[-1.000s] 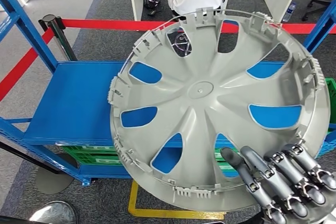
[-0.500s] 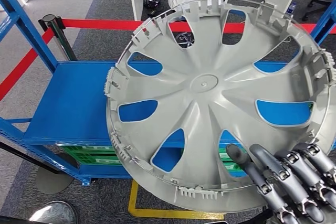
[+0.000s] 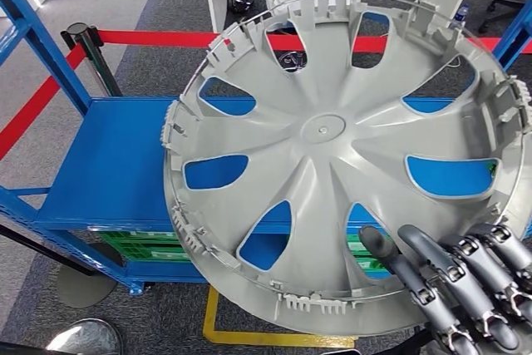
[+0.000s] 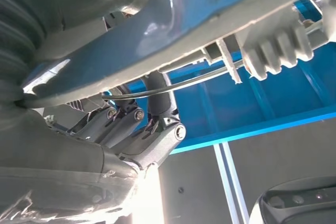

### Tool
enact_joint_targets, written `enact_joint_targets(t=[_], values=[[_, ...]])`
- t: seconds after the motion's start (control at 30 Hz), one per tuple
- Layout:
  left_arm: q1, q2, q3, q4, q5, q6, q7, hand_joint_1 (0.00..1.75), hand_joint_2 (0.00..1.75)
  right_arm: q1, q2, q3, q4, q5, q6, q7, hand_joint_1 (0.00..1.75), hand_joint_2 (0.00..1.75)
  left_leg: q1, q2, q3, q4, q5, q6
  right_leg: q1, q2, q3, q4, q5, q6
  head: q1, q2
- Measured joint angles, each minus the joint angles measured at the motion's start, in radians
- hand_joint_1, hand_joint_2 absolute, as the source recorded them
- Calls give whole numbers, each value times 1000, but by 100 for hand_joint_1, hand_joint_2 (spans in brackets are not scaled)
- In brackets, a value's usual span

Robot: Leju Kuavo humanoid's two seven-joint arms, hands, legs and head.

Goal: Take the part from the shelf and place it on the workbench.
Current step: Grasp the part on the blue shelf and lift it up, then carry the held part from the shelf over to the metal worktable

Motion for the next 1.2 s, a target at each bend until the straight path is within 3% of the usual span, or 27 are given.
enact_joint_targets(t=[0.17, 0.3, 0.37, 0.43, 0.47, 0.5, 0.53, 0.63, 0.7, 0.8, 0.83, 0.9, 0.97, 1.0, 1.03, 1.07, 1.13, 1.2], values=[[0, 0, 0, 0, 4, 4, 21, 0, 0, 6, 0, 2, 2, 0, 0, 21, 175, 175, -5, 0, -1, 4, -1, 6, -5, 0, 0, -3, 4, 6, 0, 0], [0, -1, 1, 0, 8, 5, 31, 0, 0, 15, 0, 5, 2, -1, 0, 46, 175, 175, -3, 2, 1, -10, 19, 22, -7, 0, -3, -6, 5, 21, 0, 0], [0, -2, 1, 0, 11, 5, 34, 0, 0, 17, 0, 8, 4, -1, 0, 56, 175, 175, 4, 4, 2, -22, 31, 28, -6, -1, -31, 56, -40, 27, 2, 0], [1, -3, 1, 0, 11, 5, 37, 0, 0, 20, 0, 10, 8, -2, 0, 67, 175, 175, 5, 6, 0, -22, 33, 29, -6, -1, -82, 192, -106, 32, 4, 0], [1, -3, 1, 0, 11, 5, 39, 0, 0, 23, 0, 12, 10, -2, 0, 73, 175, 175, 6, 7, 0, -21, 33, 29, -7, -1, -103, 249, -125, 34, 4, 0], [1, -3, 1, 0, 11, 5, 42, 0, 0, 26, 0, 14, 12, -2, 0, 80, 175, 175, 6, 7, 0, -20, 33, 29, -7, -1, -109, 274, -125, 36, 3, 0], [1, -4, 1, 0, 11, 5, 45, 0, 0, 29, 0, 16, 14, -3, 0, 87, 175, 175, 8, 7, 0, -19, 32, 27, -9, -2, -97, 258, -106, 38, 4, 0], [0, -4, 1, 0, 11, 5, 48, 0, 0, 32, 0, 22, 16, -3, 0, 103, 175, 175, 12, 5, -5, -6, 25, 14, -13, 0, 7, 76, -32, 46, 6, 0], [-1, -3, 1, 1, 11, 5, 49, 0, 0, 33, 0, 26, 17, -4, 0, 111, 175, 175, 8, 2, -16, 7, 22, 1, -14, 5, 36, 21, -34, 40, 7, 0], [-1, -2, 1, 1, 11, 5, 53, 0, 0, 35, 0, 32, 18, -6, 0, 125, 175, 175, 6, 1, -34, 21, 18, -14, -16, 6, 22, 20, -34, 18, 2, 0], [-1, -2, 1, 1, 11, 5, 54, 0, 0, 35, 0, 34, 18, -6, 0, 128, 175, 175, 7, 3, -44, 40, 0, -20, -17, 4, 16, 20, -30, 9, 1, 0], [-2, -2, 1, 1, 11, 5, 58, 0, 0, 35, 0, 36, 19, -8, 0, 134, 175, 175, 10, 6, -86, 133, -68, -30, -17, -1, 3, 19, -20, -8, -2, 0], [-2, -2, 1, 1, 11, 5, 61, 0, 0, 35, 0, 37, 19, -15, 0, 133, 175, 175, 12, 7, -137, 260, -131, -35, -15, -5, -13, 19, -10, -16, -4, 0], [-2, -2, 1, 1, 10, 5, 62, 0, 0, 35, 0, 37, 20, -20, 0, 129, 175, 175, 12, 8, -147, 294, -138, -35, -14, -6, -21, 19, -4, -17, -4, 0], [-2, -2, 1, 1, 10, 5, 62, 0, 0, 35, 0, 37, 20, -24, 0, 124, 175, 175, 12, 8, -139, 291, -124, -34, -13, -7, -28, 19, 2, -17, -4, 0], [-3, -2, 1, 1, 10, 5, 62, 0, 0, 35, 0, 37, 21, -28, 0, 119, 175, 175, 12, 8, -113, 252, -94, -31, -12, -7, -34, 19, 8, -15, -4, 0], [-4, -2, 1, 1, 9, 6, 62, 0, 0, 35, 0, 37, 21, -33, 0, 113, 175, 175, 11, 8, -31, 114, -37, -23, -11, -7, -45, 19, 21, -9, -4, 0], [-6, -3, 1, 1, 9, 6, 62, 0, 0, 35, 0, 37, 21, -35, 0, 112, 175, 175, 9, 6, 18, 20, -20, -18, -9, -7, -51, 17, 37, 1, -4, 0]])
